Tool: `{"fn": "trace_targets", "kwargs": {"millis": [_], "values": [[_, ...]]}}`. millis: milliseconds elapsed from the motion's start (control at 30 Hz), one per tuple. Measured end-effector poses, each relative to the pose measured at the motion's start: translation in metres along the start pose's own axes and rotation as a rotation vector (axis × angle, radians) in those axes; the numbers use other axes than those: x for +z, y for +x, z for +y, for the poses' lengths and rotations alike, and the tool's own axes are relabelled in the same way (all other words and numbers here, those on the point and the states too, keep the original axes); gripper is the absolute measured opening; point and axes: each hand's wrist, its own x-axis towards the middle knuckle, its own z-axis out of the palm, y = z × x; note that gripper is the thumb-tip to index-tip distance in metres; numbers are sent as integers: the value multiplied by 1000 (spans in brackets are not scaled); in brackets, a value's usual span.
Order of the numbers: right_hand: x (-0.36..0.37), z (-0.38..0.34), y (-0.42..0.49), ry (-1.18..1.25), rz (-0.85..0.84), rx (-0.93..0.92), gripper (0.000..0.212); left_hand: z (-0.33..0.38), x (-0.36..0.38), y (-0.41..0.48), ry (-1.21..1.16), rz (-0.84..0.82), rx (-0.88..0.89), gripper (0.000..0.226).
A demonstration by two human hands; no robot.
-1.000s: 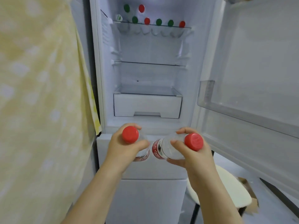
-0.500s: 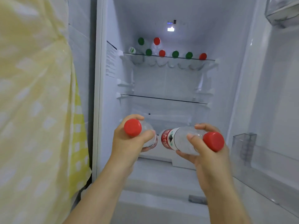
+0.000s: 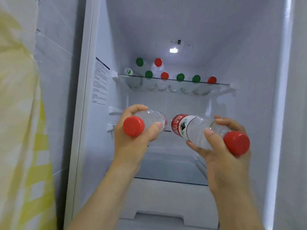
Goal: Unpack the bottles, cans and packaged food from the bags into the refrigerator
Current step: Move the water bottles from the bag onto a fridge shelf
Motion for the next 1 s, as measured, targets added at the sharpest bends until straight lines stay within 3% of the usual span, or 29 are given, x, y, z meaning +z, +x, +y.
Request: {"fn": "trace_targets", "kwargs": {"millis": [400, 667, 1000], "values": [[53, 29, 68, -44, -4, -441, 25, -32, 13, 98, -139, -121, 400, 45], [59, 30, 113, 0, 4, -507, 27, -31, 30, 129, -178, -182, 563, 44], [54, 45, 151, 55, -36, -466, 25, -35, 63, 172, -102, -165, 522, 43]]}}
